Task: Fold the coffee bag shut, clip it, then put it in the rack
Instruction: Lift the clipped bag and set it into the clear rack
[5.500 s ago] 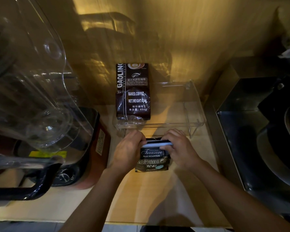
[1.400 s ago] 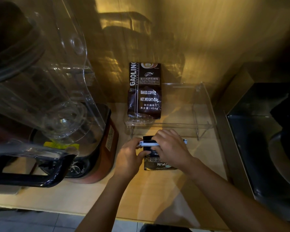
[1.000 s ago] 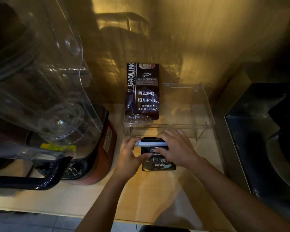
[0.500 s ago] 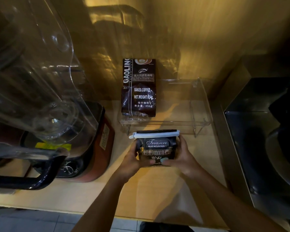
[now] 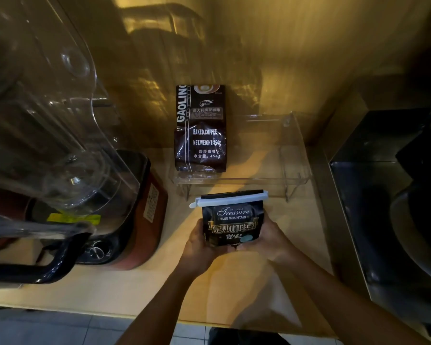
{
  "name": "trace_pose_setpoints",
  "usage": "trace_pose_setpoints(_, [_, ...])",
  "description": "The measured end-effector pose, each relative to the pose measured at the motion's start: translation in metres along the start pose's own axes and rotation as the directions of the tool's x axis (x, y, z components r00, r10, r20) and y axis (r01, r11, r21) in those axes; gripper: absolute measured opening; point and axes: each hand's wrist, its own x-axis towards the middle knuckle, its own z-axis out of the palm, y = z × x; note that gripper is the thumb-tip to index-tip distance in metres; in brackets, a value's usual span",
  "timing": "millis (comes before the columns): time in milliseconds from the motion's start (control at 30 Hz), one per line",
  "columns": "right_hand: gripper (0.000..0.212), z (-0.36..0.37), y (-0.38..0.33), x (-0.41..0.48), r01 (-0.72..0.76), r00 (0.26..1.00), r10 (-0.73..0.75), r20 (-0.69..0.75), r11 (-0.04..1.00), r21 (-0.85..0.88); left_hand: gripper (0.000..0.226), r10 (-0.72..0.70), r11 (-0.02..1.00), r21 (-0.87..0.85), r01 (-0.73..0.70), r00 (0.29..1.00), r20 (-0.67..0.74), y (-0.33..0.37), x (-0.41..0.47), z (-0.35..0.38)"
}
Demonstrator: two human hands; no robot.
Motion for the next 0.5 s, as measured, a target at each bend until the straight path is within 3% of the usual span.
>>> trace_pose_setpoints(133, [0.081, -0.020, -0.030, -0.011, 0.097, 0.995, -0.097, 0.003, 0.994, 0.047, 0.075, 0.085, 0.996, 0.039, -0.083, 0.995, -0.044, 0.030, -0.005, -0.007])
trace_pose_setpoints(267, [0.080, -0.049, -0.065, -0.016, 0.179, 0.984, -0.178, -0.014, 0.983, 0.039, 0.073, 0.288, 0.951, 0.135, -0.277, 0.955, -0.069, 0.078, -0.004, -0.017])
trace_pose_setpoints(500, [0.084, -0.100, -0.122, -0.013, 0.343, 0.925, -0.340, -0.169, 0.939, -0.007, 0.056, 0.422, 0.894, 0.189, -0.407, 0.906, -0.044, 0.158, 0.020, -0.029])
